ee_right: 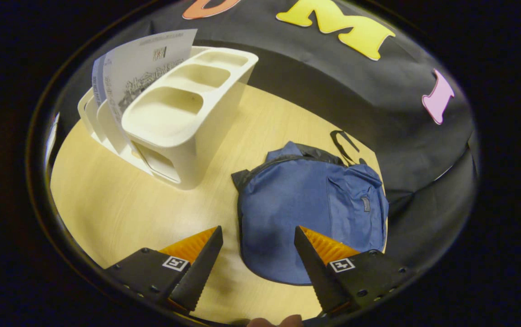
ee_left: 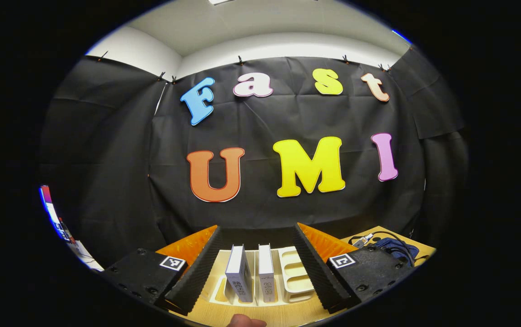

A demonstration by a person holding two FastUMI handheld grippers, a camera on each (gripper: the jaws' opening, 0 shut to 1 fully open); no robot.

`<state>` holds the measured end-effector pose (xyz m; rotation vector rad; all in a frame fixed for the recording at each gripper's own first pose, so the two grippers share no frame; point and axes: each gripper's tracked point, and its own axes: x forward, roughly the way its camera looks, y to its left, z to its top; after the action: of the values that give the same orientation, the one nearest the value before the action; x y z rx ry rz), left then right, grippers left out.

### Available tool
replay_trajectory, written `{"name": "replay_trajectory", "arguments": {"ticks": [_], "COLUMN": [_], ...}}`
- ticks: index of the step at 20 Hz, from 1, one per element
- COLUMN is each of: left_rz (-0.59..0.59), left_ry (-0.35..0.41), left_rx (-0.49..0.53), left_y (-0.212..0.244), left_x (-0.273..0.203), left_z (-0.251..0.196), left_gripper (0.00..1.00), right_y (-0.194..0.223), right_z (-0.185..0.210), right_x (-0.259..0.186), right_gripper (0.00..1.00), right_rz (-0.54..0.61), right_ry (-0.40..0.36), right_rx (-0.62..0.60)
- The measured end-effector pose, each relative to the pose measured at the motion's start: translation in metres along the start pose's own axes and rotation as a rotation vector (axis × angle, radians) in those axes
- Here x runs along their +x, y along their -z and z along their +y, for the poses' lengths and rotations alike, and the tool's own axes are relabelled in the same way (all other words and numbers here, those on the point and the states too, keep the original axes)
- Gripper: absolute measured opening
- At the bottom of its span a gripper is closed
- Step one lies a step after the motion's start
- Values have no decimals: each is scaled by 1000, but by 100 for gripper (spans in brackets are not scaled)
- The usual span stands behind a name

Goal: Open the schoolbag, grab two books from the bookshelf and put them into the schoolbag.

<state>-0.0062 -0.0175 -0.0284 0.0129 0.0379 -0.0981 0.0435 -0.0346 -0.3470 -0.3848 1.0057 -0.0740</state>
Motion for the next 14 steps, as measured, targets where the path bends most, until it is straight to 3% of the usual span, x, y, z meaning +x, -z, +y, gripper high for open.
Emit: {"name": "replay_trajectory", "arguments": {"ticks": [9, 14], "left_rz": [32, 50], "left_ry": [-33, -44], "left_rx": [-7, -1], "left_y": [9, 14], "left_x": [-3, -4], "left_z": [12, 15], "left_gripper": [99, 99], "right_y": [19, 23], "right_z": [-1, -5], "right_x": [40, 55], "right_gripper": [96, 99], "right_rz": [179, 204], "right_ry": [59, 119], "right_rx": [58, 49]}}
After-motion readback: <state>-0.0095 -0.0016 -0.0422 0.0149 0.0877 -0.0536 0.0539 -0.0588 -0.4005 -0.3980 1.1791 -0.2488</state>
